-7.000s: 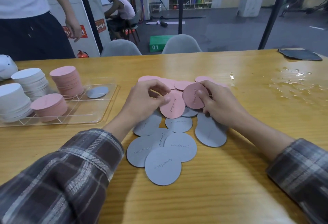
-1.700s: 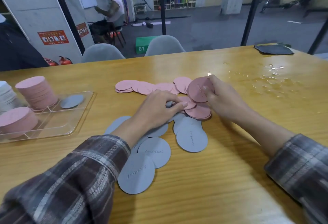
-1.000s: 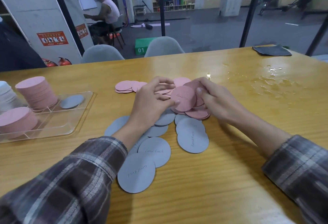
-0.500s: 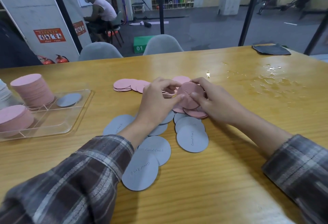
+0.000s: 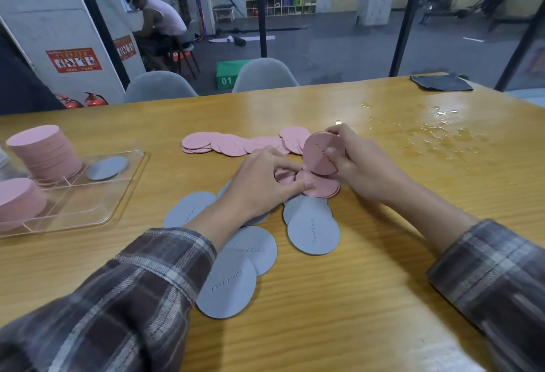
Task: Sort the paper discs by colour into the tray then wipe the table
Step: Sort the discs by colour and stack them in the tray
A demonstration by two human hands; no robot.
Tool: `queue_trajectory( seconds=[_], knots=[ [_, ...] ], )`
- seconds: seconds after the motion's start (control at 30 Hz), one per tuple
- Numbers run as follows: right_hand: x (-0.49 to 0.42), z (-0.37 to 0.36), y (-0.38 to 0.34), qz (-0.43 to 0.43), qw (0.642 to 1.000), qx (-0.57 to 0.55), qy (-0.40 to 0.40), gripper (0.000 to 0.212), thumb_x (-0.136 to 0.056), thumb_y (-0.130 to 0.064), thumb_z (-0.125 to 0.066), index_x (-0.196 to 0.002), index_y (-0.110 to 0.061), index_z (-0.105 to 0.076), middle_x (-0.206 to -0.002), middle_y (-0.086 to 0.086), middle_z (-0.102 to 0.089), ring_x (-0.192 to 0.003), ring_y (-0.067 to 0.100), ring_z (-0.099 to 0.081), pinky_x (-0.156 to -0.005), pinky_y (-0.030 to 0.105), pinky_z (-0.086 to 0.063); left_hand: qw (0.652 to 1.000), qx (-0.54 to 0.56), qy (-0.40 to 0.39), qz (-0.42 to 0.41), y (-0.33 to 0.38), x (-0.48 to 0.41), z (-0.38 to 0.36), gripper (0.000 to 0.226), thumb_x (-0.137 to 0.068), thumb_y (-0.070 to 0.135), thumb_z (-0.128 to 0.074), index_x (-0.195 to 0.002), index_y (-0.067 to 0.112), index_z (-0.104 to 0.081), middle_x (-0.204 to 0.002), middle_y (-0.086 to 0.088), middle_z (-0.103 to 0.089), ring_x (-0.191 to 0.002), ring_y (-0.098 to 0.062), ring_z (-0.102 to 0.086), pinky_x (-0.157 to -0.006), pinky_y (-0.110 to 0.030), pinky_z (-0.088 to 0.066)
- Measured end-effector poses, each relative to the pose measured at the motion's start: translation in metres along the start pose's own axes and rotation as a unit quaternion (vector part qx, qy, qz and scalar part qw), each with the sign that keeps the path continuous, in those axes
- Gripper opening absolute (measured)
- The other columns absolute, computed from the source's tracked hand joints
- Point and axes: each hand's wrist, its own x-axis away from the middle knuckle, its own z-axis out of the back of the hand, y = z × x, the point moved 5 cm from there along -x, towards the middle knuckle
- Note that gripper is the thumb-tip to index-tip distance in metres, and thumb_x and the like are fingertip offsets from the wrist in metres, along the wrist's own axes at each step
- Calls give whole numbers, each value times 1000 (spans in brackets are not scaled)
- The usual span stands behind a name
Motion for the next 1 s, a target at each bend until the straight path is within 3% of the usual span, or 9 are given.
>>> queue_trajectory(
  seconds=[0.1,0.2,0.27,0.33,0.5,0.6,0.77,0.87,1.0],
  knots=[
    [2,3,-1,-6,999,-17,31,25,-108,-17,-45,-132,-17,-48,-106,2,-63,-87,14,-59,-63,3,-37,1000,17,-21,-1,0,4,5,22,-83,42,-84,-99,52,-73,-108,4,-66,-102,-9,-59,-86,-18,-46],
    [3,5,-1,-17,998,-30,49,20,-108,-17,-44,-127,-20,-50,-87,-6,-58,-71,9,-58,-54,7,-36,999,38,14,19,-4,7,11,15,-83,33,-85,-92,41,-77,-98,9,-69,-89,-1,-63,-74,-6,-42],
    [3,5,-2,-16,999,-17,47,23,-108,-17,-44,-130,-17,-51,-89,-5,-60,-75,9,-58,-56,5,-37,997,56,45,29,-6,7,16,8,-83,24,-85,-90,27,-81,-89,12,-73,-81,-1,-66,-68,-6,-42],
    [5,3,-4,-16,999,-24,39,24,-108,-15,-44,-131,-17,-52,-96,0,-63,-73,-5,-60,-57,3,-38,993,94,56,34,-7,7,21,6,-83,16,-84,-86,20,-81,-82,10,-76,-76,-3,-70,-68,-6,-44],
    [2,2,-4,-14,997,-67,39,24,-108,-17,-44,-129,-21,-56,-83,-18,-58,-65,-8,-56,-61,8,-39,974,205,72,58,-9,5,23,4,-86,8,-82,-89,9,-79,-79,-3,-79,-75,-19,-78,-78,-26,-60],
    [2,-8,-2,-26,990,-141,11,26,-109,-18,-40,-123,-23,-61,-76,-23,-57,-62,-7,-54,-70,22,-49,968,223,86,77,-11,3,21,5,-85,9,-83,-85,10,-79,-75,-3,-78,-73,-19,-78,-76,-25,-59],
    [2,-16,-4,-36,987,-155,-16,29,-112,-27,-34,-120,-23,-62,-67,-16,-55,-47,1,-49,-49,18,-40,967,215,105,86,-10,1,20,8,-84,13,-86,-82,11,-78,-73,-1,-78,-71,-15,-78,-73,-22,-58],
    [4,-17,-12,-11,994,-109,-30,27,-110,-36,-39,-122,-23,-59,-80,-11,-58,-55,-1,-56,-56,17,-41,972,192,114,71,-6,1,19,10,-82,14,-87,-79,15,-78,-71,4,-77,-69,-11,-77,-72,-21,-57],
    [5,-13,-13,24,999,-39,-25,28,-107,-30,-50,-133,-23,-56,-105,-10,-66,-96,11,-62,-78,24,-45,977,169,126,46,-3,2,20,9,-82,16,-87,-81,15,-78,-73,5,-76,-69,-9,-75,-68,-18,-56]
  ],
)
